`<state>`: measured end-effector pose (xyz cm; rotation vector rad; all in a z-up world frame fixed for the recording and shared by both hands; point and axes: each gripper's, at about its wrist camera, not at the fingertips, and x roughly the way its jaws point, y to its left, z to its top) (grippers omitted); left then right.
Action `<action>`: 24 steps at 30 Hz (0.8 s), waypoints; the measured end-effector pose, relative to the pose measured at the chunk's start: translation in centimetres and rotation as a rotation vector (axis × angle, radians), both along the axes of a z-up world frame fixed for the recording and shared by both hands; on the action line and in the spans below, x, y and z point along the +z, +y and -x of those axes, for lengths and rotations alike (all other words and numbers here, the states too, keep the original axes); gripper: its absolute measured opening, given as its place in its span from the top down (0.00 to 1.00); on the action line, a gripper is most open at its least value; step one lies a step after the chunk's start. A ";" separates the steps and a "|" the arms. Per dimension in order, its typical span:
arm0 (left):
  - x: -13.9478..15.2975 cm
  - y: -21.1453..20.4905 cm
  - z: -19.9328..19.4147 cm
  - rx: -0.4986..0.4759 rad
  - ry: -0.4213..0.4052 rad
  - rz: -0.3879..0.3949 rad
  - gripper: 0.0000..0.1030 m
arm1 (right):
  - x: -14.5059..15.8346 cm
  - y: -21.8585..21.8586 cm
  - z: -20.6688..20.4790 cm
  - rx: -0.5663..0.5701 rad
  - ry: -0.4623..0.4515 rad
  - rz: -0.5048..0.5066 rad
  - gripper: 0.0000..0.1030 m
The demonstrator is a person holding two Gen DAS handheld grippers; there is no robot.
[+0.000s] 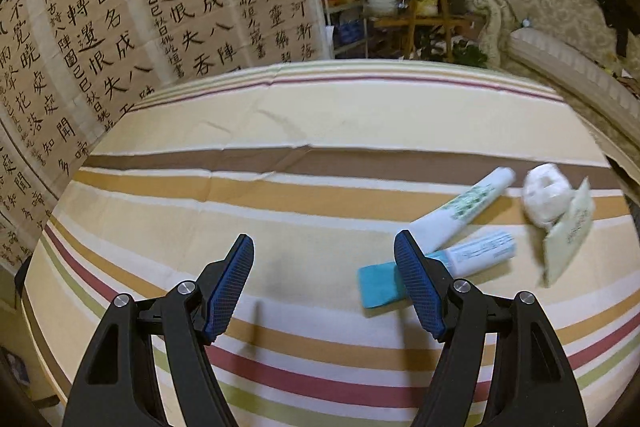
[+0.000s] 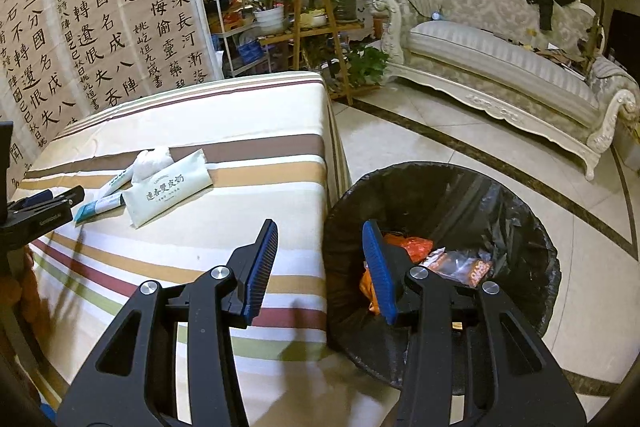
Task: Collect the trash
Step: 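Move both open tools back over the tubes and milk packet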
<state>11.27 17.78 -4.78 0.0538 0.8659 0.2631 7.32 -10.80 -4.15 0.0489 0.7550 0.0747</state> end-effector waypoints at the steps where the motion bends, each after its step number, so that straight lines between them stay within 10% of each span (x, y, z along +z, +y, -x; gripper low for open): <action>1: -0.1 0.1 0.0 -0.001 0.007 -0.001 0.31 | 0.0 0.0 0.0 0.001 0.000 0.001 0.58; 24: 0.3 -2.4 2.9 -0.112 0.007 -0.018 0.30 | 0.1 0.5 1.0 0.019 -0.010 -0.018 0.58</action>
